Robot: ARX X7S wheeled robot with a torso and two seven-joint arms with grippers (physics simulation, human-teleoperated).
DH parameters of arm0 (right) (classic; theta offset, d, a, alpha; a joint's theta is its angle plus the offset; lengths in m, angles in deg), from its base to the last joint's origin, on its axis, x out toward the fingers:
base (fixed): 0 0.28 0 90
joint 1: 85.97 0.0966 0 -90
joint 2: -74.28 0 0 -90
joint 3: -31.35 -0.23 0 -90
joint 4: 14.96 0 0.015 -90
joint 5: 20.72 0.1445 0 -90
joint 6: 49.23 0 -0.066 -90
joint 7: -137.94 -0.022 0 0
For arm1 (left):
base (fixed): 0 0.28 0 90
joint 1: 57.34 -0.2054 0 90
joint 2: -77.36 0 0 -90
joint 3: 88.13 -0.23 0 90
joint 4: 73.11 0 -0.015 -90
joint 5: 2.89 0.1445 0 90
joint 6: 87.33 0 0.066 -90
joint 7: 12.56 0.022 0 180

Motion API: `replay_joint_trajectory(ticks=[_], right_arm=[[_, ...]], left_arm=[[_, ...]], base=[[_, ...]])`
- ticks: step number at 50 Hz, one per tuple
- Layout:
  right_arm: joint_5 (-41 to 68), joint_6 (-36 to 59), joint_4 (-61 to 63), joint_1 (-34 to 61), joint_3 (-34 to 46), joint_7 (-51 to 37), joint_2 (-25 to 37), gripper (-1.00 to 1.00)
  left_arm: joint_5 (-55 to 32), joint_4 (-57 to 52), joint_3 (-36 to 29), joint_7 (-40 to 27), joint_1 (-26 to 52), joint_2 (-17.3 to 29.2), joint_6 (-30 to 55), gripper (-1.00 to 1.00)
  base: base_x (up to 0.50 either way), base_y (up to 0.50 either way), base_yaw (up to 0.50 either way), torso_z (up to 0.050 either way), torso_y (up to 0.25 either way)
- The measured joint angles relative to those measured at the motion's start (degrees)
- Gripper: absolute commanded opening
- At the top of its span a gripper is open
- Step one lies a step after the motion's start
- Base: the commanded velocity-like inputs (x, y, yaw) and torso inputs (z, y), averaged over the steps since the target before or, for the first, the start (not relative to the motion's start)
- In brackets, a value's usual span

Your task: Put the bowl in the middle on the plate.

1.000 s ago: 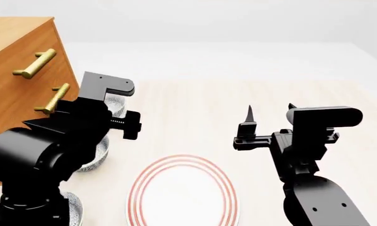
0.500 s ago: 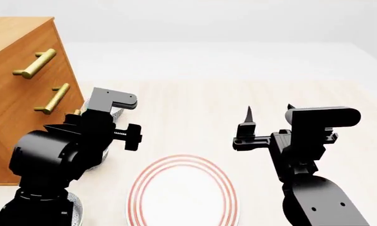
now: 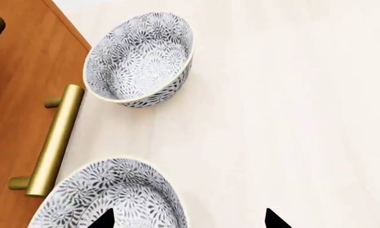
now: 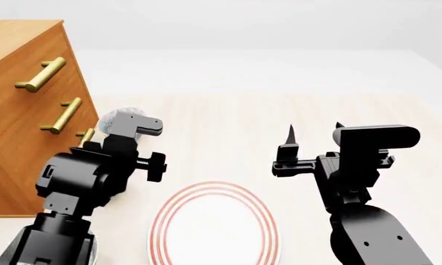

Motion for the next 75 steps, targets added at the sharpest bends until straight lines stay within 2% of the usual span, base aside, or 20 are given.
replay_joint_trajectory(ticks=[14, 51, 52, 62, 75], right_arm=[[0.5, 0.0, -0.3, 0.1, 0.1, -0.4, 0.3, 1.00], [1.7, -0.2, -0.6, 0.1, 0.4, -1.6, 1.0, 1.00], [1.8, -0.2, -0.6, 0.1, 0.4, -1.6, 1.1, 1.00], [2.1, -0.3, -0.6, 0.1, 0.6, -1.9, 1.2, 1.00], [2.4, -0.5, -0.8, 0.1, 0.9, -2.3, 1.5, 1.00]], left_arm=[[1.9, 11.6, -2.8, 1.8, 0.7, -1.4, -5.6, 1.00], [4.3, 29.7, -5.5, 3.4, 4.0, -4.2, -14.8, 1.00], [4.3, 29.9, -5.5, 3.5, 4.1, -4.2, -15.0, -1.00], [4.6, 29.9, -6.0, 0.9, 4.0, -4.3, -16.2, -1.00], [5.7, 28.7, -6.3, 1.9, 3.4, -3.7, -15.9, -1.00]], base=[[0.00, 0.00, 0.00, 0.000, 0.000], [0.00, 0.00, 0.00, 0.000, 0.000], [0.00, 0.00, 0.00, 0.000, 0.000], [0.00, 0.00, 0.00, 0.000, 0.000], [0.00, 0.00, 0.00, 0.000, 0.000]])
